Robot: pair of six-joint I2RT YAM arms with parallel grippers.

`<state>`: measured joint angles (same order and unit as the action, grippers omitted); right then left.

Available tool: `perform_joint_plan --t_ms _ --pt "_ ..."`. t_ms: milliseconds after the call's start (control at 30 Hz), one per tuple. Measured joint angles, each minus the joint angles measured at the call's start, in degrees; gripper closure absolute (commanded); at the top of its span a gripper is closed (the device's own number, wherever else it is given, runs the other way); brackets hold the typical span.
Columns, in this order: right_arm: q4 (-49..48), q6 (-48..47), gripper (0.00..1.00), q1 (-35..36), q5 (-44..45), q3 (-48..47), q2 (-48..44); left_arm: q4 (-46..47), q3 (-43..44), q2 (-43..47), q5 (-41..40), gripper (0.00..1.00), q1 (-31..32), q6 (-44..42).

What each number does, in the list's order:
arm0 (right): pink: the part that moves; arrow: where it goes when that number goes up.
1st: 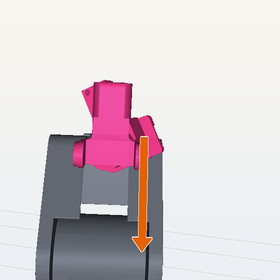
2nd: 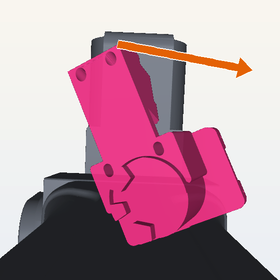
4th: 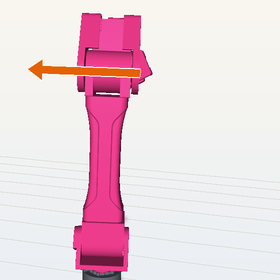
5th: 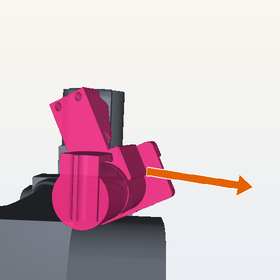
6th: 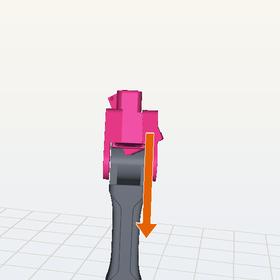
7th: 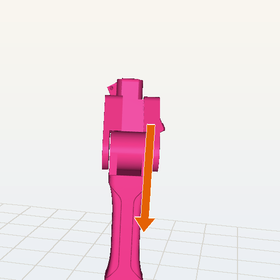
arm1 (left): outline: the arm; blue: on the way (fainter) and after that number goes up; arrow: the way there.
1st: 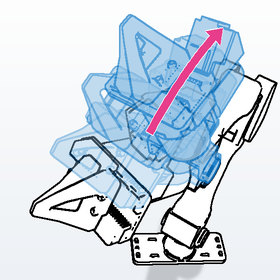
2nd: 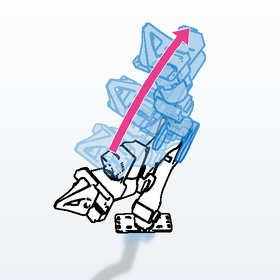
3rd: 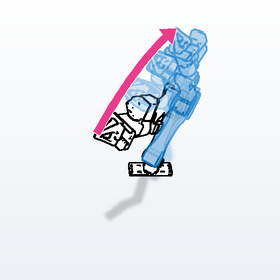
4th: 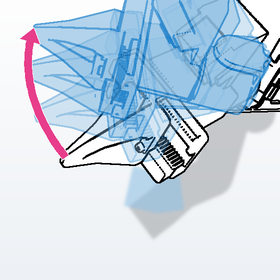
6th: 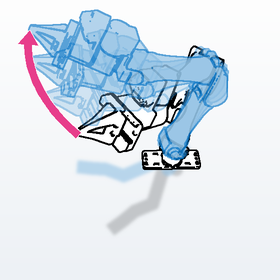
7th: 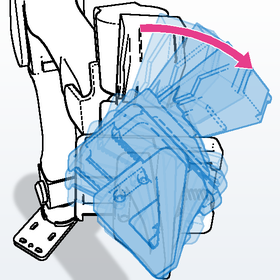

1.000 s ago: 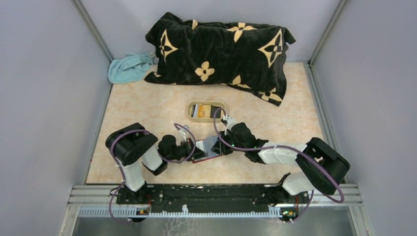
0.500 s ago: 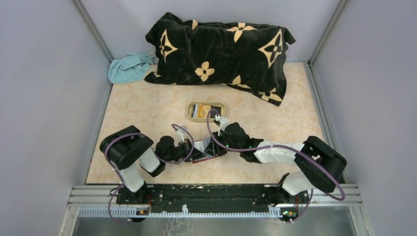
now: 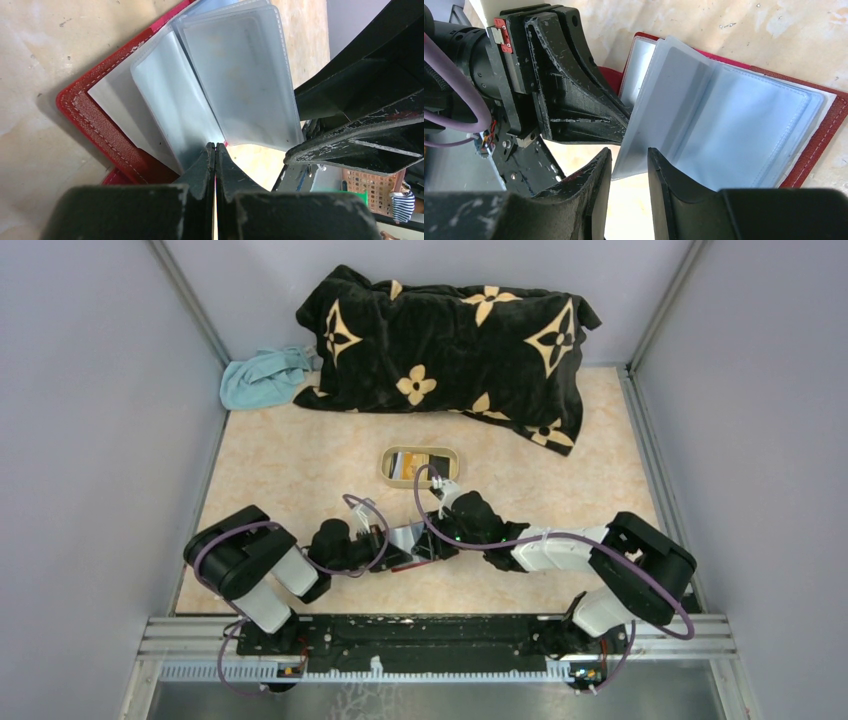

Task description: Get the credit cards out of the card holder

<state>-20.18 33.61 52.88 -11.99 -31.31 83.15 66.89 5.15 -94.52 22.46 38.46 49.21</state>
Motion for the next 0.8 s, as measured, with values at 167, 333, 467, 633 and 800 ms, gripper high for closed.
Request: perform_joint_plan --t_ms 167,333,467,633,800 --pt "0.13 -0.07 0.59 0.0 -0.15 -0.11 0.0 -3.3 -0.22 2.78 -0.76 1.0 -0.17 -1.05" --pt "-0.35 0.02 0.47 0.0 -1.16 -1.03 -0.04 -6.51 -0.22 5.25 -1.55 1.0 -0.33 -1.95" --pt "-0.35 0.0 0.46 0.0 -1.42 -1.05 -0.55 -7.58 -0.2 5.99 -1.9 1.0 -0.35 -2.49" --pt "-0.17 -0.09 0.48 0.0 -0.92 -1.05 -1.14 -7.76 -0.13 6.01 -1.9 1.0 -0.37 -2.62" --pt "0.26 -0.48 0.42 0.07 -0.48 -1.07 -0.37 -8.26 -0.13 6.36 -1.92 1.0 -0.37 -2.89"
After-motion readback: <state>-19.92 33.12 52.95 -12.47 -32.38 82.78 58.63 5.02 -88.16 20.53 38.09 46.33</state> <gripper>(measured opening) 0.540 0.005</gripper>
